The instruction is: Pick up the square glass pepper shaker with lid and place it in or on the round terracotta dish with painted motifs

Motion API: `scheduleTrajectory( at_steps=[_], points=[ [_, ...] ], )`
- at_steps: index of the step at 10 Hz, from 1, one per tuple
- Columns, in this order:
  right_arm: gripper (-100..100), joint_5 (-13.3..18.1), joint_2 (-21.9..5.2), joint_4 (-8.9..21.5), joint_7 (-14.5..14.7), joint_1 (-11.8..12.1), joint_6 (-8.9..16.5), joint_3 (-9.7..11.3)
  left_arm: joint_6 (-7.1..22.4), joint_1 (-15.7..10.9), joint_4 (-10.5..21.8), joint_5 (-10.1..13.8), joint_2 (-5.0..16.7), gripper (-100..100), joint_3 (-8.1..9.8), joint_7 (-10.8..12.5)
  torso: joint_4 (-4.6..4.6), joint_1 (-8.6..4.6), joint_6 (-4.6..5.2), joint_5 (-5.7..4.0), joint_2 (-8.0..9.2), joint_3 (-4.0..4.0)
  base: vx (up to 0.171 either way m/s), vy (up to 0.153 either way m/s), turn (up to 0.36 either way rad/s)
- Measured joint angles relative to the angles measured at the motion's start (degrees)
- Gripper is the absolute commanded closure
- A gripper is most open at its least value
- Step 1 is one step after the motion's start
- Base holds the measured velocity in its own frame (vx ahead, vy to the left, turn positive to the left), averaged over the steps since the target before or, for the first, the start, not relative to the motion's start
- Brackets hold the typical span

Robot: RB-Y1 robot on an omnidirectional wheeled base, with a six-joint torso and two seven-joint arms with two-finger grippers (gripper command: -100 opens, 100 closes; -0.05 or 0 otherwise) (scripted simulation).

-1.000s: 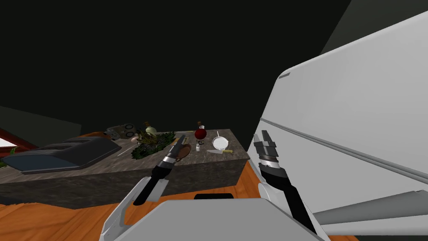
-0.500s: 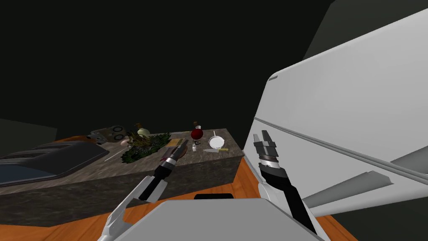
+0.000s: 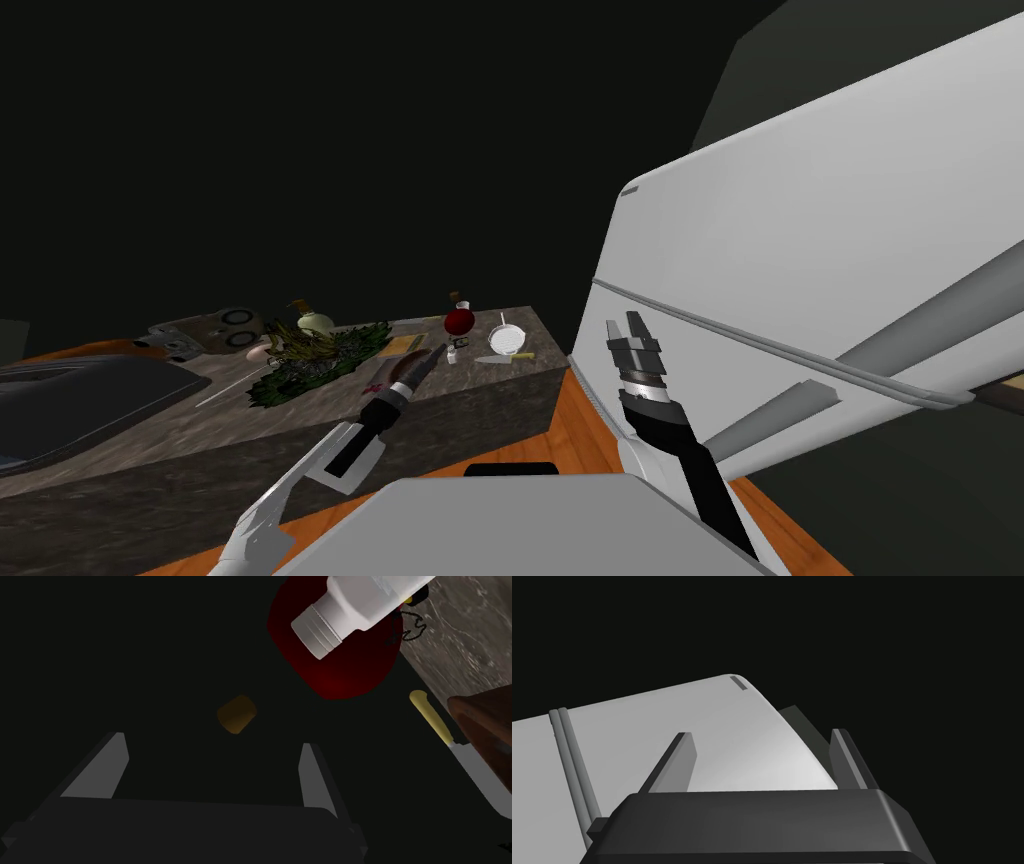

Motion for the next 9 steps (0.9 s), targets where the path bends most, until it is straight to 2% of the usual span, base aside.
scheduleTrajectory(
  at_steps=[4, 5, 6, 9],
  points=[
    [0, 0.0, 0.0, 0.0, 0.0, 0.0, 0.0, 0.0, 3.1, -1.3, 6.3, -3.1, 4.0, -100, -0.89, -1.9, -0.02, 0.05, 0.0, 0.01, -0.12, -0.07, 0.017, -0.06, -0.124],
    [0, 0.0, 0.0, 0.0, 0.0, 0.0, 0.0, 0.0, 3.7, -0.8, 7.0, -3.4, 5.8, -100, -0.57, -2.0, -0.02, 0.08, -0.02, 0.01, -0.13, -0.07, 0.029, -0.044, -0.099],
    [0, 0.0, 0.0, 0.0, 0.0, 0.0, 0.0, 0.0, 3.4, -1.3, 9.2, -4.0, 6.3, -100, -0.46, -2.4, -0.03, 0.11, -0.01, 0.03, -0.14, -0.08, 0.028, -0.047, -0.09],
    [0, 0.0, 0.0, 0.0, 0.0, 0.0, 0.0, 0.0, 5.7, -1.4, 11.4, -5.7, 10.2, -100, -1.24, -3.1, -0.05, 0.0, -0.01, 0.0, -0.23, -0.13, 0.055, -0.071, -0.113]
  ],
)
